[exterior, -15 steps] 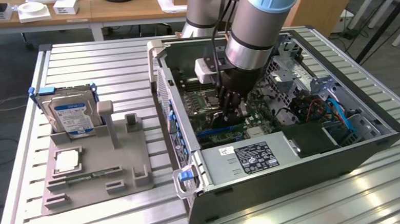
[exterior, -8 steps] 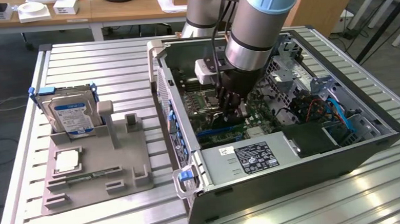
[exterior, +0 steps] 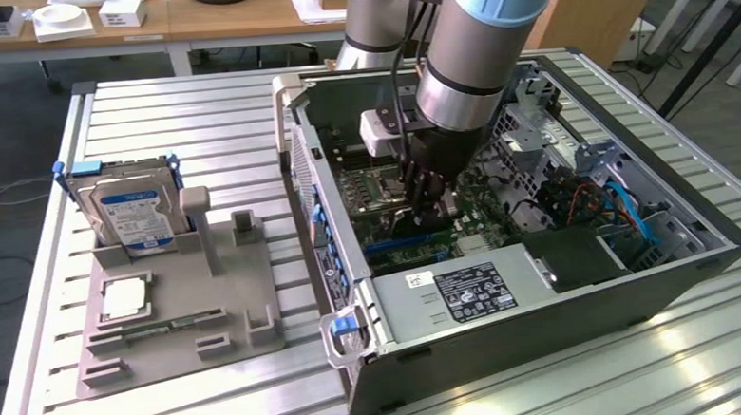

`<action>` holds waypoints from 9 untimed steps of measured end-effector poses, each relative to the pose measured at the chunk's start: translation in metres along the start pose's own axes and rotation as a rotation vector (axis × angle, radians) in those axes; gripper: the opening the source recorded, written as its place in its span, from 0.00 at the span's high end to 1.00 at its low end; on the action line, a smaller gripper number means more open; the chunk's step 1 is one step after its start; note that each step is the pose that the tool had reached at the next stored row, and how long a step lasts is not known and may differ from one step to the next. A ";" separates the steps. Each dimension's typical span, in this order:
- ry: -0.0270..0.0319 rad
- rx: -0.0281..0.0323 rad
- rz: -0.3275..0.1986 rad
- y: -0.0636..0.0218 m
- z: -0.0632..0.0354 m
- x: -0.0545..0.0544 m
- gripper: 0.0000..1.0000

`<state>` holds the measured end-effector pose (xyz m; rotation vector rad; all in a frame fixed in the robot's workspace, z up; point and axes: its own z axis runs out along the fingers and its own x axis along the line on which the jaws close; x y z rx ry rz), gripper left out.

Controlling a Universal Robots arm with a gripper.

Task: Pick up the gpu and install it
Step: 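Insert the gpu into the slot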

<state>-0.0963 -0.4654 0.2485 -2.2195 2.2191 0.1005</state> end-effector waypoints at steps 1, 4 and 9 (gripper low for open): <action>0.0001 0.0000 0.000 0.0000 0.0001 -0.001 0.73; 0.0001 0.0000 0.000 0.0003 0.0003 -0.001 0.73; 0.0003 -0.0001 0.000 0.0017 0.0009 -0.001 0.73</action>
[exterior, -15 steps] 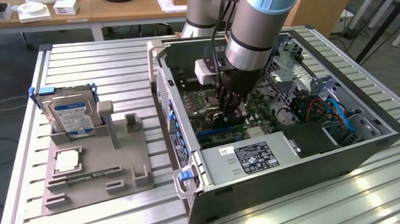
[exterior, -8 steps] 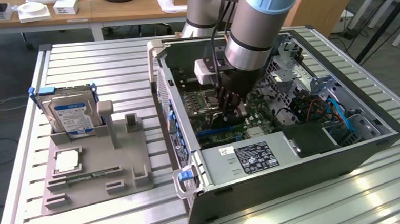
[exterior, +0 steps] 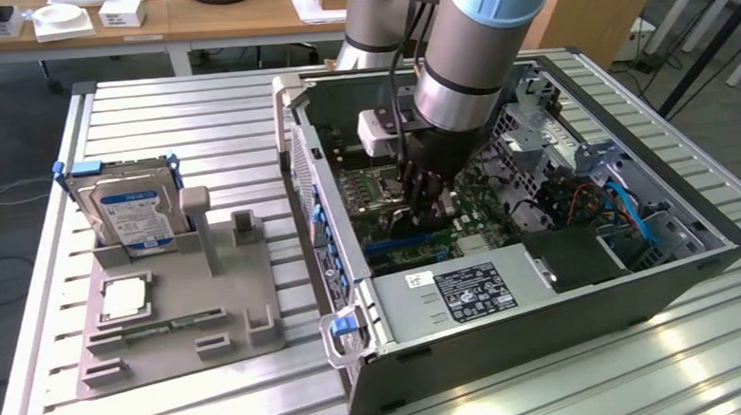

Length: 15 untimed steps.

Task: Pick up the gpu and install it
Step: 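Insert the gpu into the slot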

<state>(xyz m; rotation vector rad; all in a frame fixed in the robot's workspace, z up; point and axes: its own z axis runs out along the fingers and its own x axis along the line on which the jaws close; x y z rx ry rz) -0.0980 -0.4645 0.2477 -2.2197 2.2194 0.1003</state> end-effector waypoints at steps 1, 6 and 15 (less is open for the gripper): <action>-0.0003 0.0002 0.000 0.0000 0.0007 0.000 0.73; -0.0001 0.0001 0.000 -0.0001 0.0024 0.000 0.73; -0.0001 0.0001 0.000 0.0008 0.0032 -0.001 0.73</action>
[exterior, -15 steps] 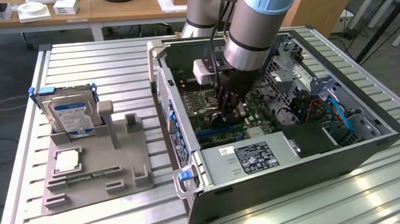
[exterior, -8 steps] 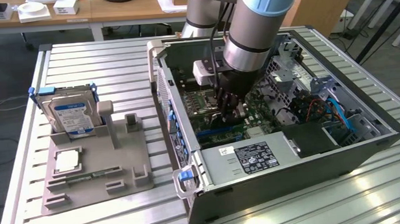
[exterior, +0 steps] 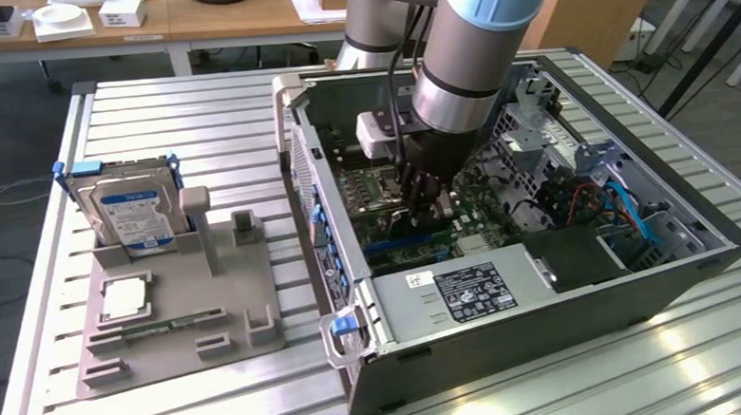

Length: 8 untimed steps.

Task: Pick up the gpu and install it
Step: 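Insert the gpu into the slot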

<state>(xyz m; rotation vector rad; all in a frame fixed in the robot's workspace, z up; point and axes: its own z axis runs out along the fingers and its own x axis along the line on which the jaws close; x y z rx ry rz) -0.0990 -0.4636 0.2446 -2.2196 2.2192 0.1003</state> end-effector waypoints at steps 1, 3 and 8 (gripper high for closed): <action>0.0000 0.0000 0.000 0.0000 0.0000 0.000 0.73; 0.0000 0.0000 0.000 0.0000 0.0002 0.000 0.73; -0.0002 0.0001 0.000 0.0001 0.0003 0.000 0.73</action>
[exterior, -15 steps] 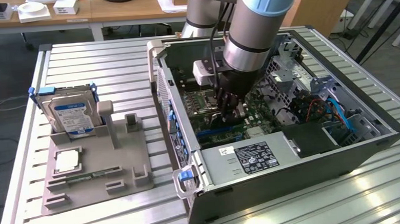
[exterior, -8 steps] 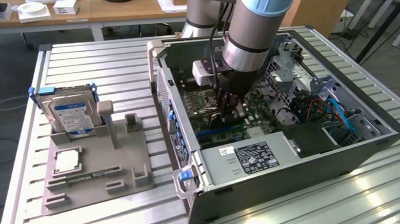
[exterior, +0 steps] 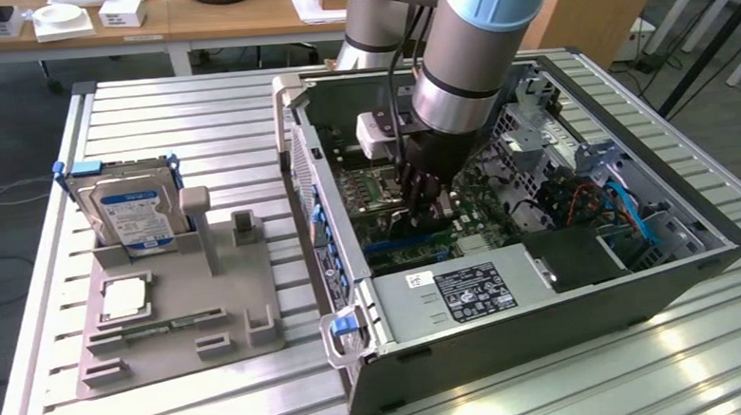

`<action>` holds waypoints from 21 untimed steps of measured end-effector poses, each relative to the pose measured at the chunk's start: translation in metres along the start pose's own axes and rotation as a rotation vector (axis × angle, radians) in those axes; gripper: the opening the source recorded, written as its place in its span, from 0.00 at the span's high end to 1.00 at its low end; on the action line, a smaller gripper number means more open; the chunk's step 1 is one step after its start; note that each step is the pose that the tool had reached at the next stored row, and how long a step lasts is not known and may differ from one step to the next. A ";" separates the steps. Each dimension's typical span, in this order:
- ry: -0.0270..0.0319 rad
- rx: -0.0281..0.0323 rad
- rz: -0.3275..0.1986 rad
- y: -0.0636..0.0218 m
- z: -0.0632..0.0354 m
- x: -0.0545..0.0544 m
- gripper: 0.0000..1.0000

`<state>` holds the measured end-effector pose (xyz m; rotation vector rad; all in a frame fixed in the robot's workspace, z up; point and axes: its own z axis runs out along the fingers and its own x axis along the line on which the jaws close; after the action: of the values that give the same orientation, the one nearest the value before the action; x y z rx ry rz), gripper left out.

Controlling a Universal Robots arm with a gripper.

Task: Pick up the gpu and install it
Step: 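Insert the gpu into the slot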

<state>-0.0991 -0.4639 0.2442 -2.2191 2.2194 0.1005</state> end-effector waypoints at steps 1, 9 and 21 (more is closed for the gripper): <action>0.0000 0.0000 0.000 -0.0001 0.0000 0.000 0.73; 0.0003 -0.0002 0.000 -0.0001 0.0008 0.000 0.73; 0.0002 -0.0003 0.000 -0.0009 0.0009 0.000 0.73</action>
<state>-0.0982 -0.4640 0.2433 -2.2194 2.2195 0.1007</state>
